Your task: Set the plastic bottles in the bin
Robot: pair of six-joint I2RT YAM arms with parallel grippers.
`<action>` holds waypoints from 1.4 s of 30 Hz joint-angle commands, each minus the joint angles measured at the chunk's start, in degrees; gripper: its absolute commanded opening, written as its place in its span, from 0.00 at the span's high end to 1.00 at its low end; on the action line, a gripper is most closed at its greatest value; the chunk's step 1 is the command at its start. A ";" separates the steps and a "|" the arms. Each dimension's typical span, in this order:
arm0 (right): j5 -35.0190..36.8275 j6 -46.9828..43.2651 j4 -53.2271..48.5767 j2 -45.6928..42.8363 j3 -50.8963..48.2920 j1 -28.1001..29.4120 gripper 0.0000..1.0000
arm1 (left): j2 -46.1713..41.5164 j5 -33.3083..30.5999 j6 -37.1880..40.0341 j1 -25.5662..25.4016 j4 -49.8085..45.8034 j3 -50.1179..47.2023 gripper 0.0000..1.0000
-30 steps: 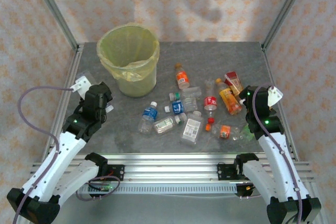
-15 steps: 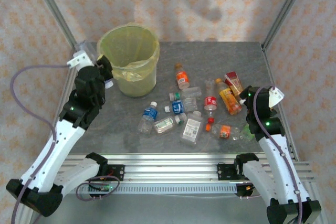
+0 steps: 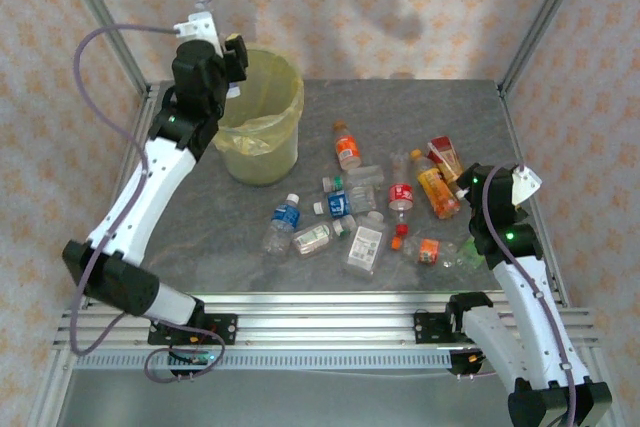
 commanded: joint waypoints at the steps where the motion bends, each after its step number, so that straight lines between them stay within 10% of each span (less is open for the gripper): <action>1: 1.93 0.46 -2.02 -0.46 0.92 0.30 0.01 | 3.65 4.96 3.53 1.92 -0.54 5.26 0.45; 42: -0.57 1.95 -2.01 -0.40 0.52 0.35 0.01 | 23.44 21.78 15.80 7.01 -23.97 12.11 0.44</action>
